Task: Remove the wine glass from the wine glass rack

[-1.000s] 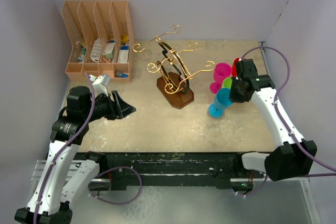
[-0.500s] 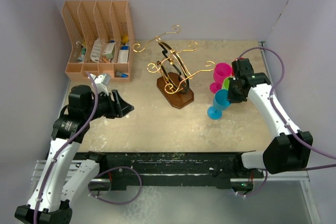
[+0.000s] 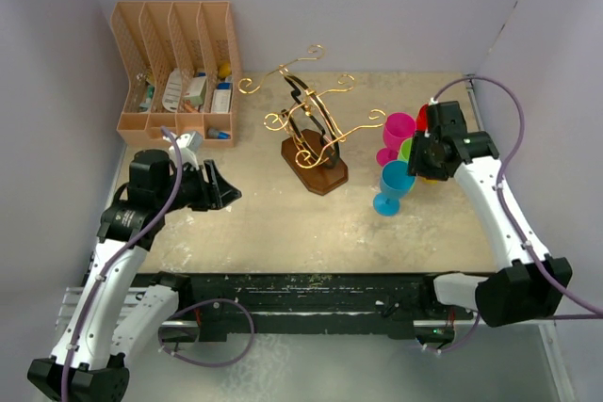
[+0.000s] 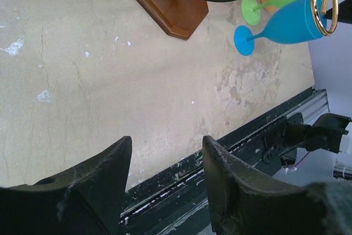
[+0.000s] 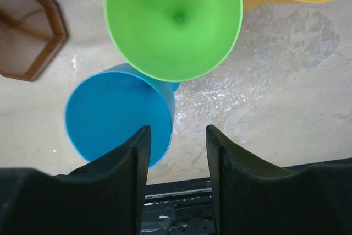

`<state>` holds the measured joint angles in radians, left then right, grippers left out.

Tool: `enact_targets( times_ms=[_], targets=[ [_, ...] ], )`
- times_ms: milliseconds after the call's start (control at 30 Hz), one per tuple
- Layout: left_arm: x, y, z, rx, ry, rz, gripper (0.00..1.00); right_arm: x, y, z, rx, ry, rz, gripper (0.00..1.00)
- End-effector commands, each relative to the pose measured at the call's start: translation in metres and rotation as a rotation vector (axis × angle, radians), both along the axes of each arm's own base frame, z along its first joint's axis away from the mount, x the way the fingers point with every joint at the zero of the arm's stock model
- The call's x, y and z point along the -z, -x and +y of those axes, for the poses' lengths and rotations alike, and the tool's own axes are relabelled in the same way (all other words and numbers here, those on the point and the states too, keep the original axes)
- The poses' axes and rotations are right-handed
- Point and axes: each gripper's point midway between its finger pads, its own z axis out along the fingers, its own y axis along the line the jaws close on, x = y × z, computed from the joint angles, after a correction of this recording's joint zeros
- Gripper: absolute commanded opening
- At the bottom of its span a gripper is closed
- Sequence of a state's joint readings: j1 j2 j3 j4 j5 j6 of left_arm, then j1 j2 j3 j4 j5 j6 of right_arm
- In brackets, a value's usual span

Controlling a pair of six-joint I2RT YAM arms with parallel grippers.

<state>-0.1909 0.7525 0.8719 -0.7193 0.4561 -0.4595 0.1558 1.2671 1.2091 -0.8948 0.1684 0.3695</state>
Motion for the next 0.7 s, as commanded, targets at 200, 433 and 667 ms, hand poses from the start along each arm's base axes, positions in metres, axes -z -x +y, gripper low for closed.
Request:
enact_targets(
  times_ms=[200, 433, 667],
  targets=[
    [-0.018, -0.02, 0.013, -0.072, -0.052, -0.127, 0.57, -0.142, 0.005, 0.015, -0.104, -0.112, -0.405, 0.52],
    [-0.038, -0.029, 0.062, -0.309, -0.193, -0.299, 0.61, -0.202, 0.019, 0.026, -0.15, -0.224, -0.833, 0.7],
    [-0.038, -0.025, 0.084, -0.445, -0.208, -0.301, 0.9, -0.186, 0.036, 0.014, -0.131, -0.175, -0.885, 0.9]
  ],
)
